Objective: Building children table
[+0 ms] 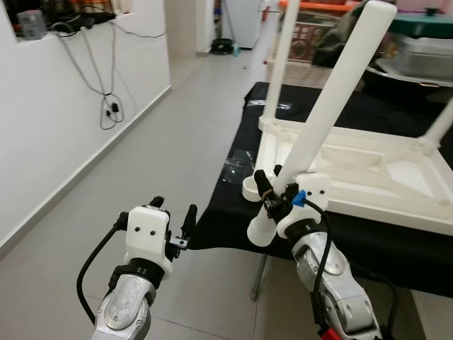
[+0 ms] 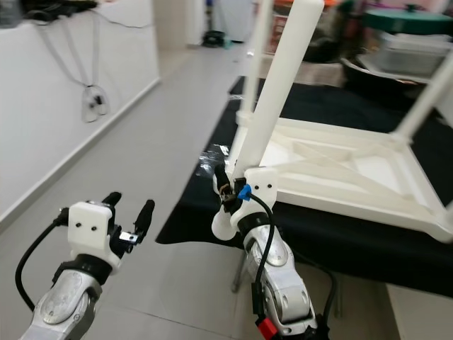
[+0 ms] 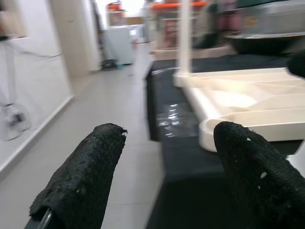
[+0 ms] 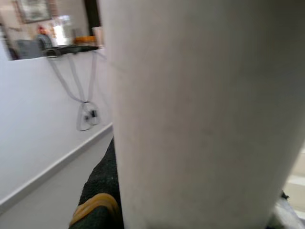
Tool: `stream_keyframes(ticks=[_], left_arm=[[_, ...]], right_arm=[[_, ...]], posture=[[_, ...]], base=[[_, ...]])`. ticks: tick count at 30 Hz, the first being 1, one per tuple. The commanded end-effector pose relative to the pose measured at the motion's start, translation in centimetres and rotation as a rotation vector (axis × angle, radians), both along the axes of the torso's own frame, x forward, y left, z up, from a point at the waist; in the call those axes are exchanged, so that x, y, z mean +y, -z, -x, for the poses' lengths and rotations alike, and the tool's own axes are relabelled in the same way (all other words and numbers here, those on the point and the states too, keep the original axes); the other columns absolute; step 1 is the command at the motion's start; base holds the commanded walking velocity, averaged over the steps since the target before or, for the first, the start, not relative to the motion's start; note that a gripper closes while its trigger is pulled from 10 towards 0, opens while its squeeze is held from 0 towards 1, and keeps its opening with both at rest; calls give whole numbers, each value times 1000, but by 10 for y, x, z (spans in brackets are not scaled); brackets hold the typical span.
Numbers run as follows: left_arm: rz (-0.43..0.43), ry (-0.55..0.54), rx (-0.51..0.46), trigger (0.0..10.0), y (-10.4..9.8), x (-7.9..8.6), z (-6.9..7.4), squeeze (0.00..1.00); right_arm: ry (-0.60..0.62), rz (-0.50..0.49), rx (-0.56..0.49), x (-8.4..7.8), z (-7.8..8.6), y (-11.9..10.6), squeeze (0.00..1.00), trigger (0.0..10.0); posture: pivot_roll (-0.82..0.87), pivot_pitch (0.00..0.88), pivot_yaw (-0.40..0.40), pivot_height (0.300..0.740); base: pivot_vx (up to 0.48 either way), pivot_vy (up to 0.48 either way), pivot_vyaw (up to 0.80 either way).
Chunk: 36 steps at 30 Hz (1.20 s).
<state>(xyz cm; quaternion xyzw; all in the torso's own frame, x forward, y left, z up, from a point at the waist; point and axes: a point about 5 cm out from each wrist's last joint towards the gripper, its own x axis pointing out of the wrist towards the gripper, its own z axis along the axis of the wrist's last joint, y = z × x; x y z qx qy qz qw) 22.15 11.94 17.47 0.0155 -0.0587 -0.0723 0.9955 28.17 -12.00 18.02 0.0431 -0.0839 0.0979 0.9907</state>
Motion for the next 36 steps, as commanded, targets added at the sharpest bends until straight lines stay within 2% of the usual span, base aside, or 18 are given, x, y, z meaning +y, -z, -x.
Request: stream_keyframes(ticks=[1, 2, 4, 9, 15, 19, 36], left_arm=[[-10, -38, 6, 10000, 0, 5, 0, 0], [-10, -38, 6, 10000, 0, 5, 0, 0], [-12, -89, -56, 10000, -16, 12, -8, 0], [-29, -123, -87, 10000, -22, 19, -13, 0], [-53, -131, -98, 10000, -23, 22, -14, 0], [-74, -138, -106, 10000, -25, 24, -15, 0], [-87, -123, -96, 10000, -24, 23, -17, 0]], right_arm=[[8, -3, -36, 0, -2, -8, 0, 10000], [8, -3, -36, 0, -2, -8, 0, 10000], [40, -27, -113, -5, -11, -30, 0, 10000], [63, -49, -145, -9, -15, -42, 0, 10000], [75, -45, -143, -10, -15, -42, 0, 10000], [69, -24, -146, -7, -14, -41, 0, 10000], [64, -27, -141, -6, -18, -41, 0, 10000]], posture=[[113, 15, -71, 740], [113, 15, -71, 740], [111, 17, -76, 740], [109, 18, -77, 740], [105, 17, -76, 740], [106, 14, -79, 740], [108, 5, -77, 740]], base=[[0, 0, 0], [0, 0, 0], [0, 0, 0], [0, 0, -121], [0, 0, -567], [133, 0, 0], [402, 0, 0]])
